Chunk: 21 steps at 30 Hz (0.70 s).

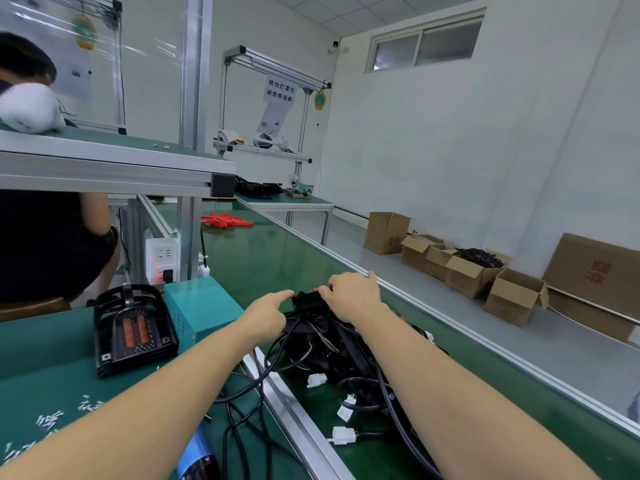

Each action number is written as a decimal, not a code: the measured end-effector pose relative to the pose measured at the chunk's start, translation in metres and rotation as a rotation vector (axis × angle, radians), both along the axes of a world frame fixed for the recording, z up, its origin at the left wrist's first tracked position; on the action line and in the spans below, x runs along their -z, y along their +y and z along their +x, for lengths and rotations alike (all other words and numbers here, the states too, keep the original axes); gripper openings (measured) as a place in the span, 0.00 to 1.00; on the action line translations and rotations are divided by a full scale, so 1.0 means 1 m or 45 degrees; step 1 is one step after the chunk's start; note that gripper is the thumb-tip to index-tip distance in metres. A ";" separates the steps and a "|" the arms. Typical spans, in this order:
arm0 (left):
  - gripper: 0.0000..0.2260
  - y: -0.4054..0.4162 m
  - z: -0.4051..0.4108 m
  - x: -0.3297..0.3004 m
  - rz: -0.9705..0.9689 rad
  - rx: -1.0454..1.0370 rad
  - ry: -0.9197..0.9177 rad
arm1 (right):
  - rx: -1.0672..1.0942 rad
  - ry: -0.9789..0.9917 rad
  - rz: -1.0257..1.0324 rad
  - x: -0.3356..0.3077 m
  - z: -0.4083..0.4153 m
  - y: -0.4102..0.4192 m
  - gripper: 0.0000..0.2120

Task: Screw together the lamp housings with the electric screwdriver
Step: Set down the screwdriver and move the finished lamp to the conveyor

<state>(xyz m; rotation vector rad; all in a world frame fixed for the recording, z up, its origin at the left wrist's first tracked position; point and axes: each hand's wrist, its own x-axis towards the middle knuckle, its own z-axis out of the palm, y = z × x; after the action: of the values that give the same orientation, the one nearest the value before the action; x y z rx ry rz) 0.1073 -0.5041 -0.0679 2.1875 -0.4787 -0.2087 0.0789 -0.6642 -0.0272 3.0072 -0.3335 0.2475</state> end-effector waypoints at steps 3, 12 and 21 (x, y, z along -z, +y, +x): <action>0.32 0.007 -0.006 0.001 -0.005 -0.020 0.002 | 0.003 0.009 -0.006 0.000 -0.001 0.001 0.21; 0.30 0.066 -0.027 0.019 0.015 -0.116 -0.079 | 0.022 0.036 -0.015 0.003 -0.006 0.016 0.20; 0.31 0.176 -0.071 0.046 -0.090 -0.375 -0.067 | -0.155 -0.041 0.050 0.011 -0.010 0.088 0.21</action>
<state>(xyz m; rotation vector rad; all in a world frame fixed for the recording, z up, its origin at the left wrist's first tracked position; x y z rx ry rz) 0.0359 -0.3278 -0.1135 2.1669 -0.1852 0.0252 0.0684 -0.5761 -0.0379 3.0692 -0.1593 0.3030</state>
